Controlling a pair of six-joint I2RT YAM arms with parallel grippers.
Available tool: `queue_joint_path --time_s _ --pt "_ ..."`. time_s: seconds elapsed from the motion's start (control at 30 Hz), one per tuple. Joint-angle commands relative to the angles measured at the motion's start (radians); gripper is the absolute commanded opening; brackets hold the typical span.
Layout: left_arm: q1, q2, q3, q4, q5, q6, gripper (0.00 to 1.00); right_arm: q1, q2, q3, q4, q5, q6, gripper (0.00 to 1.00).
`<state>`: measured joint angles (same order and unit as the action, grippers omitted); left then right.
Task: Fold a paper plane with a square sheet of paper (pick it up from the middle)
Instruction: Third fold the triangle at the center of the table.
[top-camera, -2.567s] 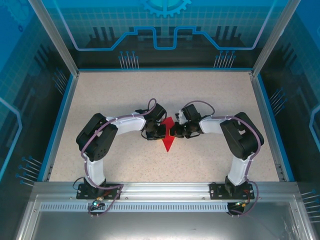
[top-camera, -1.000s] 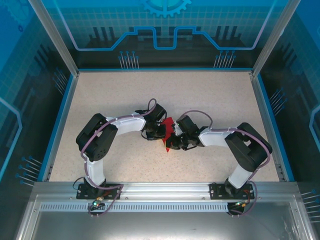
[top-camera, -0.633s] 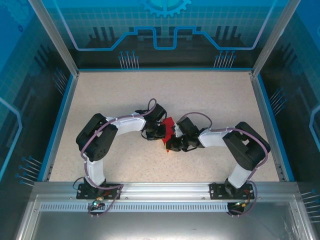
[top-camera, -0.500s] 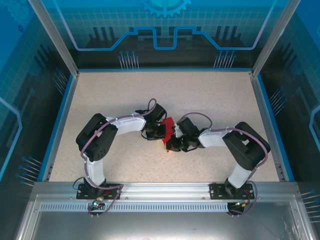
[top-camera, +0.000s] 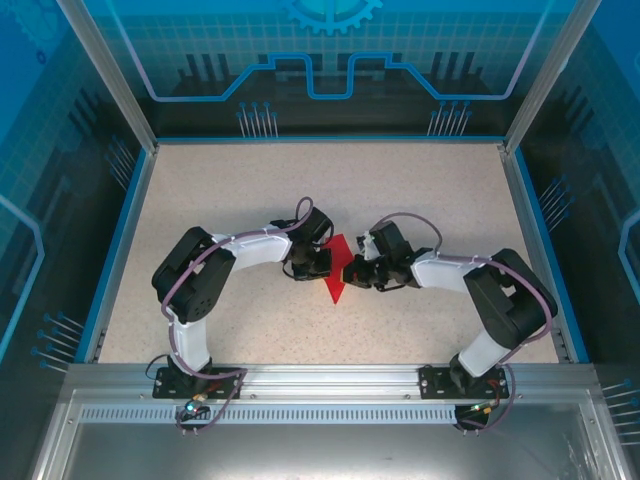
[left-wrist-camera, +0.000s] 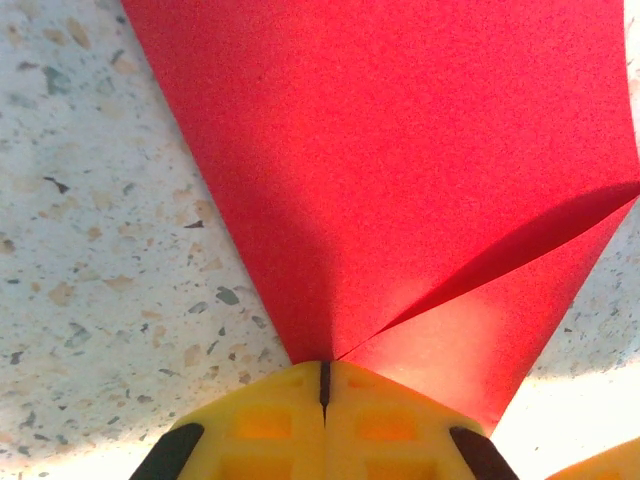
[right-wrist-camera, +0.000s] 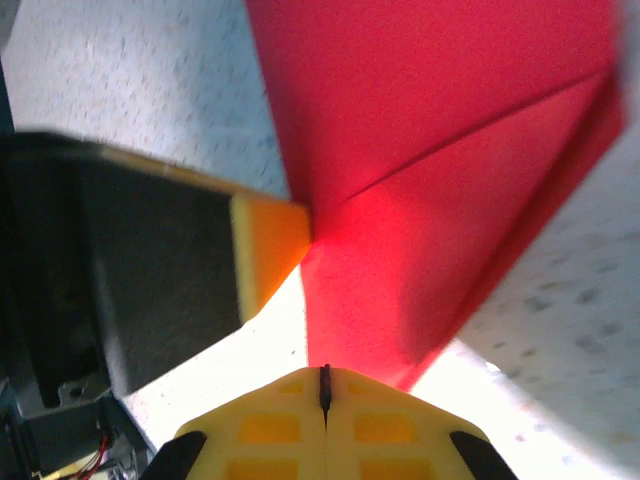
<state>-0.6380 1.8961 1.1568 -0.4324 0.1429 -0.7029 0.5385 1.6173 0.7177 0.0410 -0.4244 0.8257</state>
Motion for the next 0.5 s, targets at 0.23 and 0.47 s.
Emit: queue_joint_path --time_s 0.23,0.47 --pt "0.001 -0.097 -0.008 0.015 0.031 0.03 0.18 -0.034 0.101 0.123 -0.073 0.008 -0.062 0.0" --pt "0.0 -0.185 -0.088 0.064 0.02 -0.012 0.38 -0.034 0.121 0.113 -0.062 -0.003 -0.062 0.0"
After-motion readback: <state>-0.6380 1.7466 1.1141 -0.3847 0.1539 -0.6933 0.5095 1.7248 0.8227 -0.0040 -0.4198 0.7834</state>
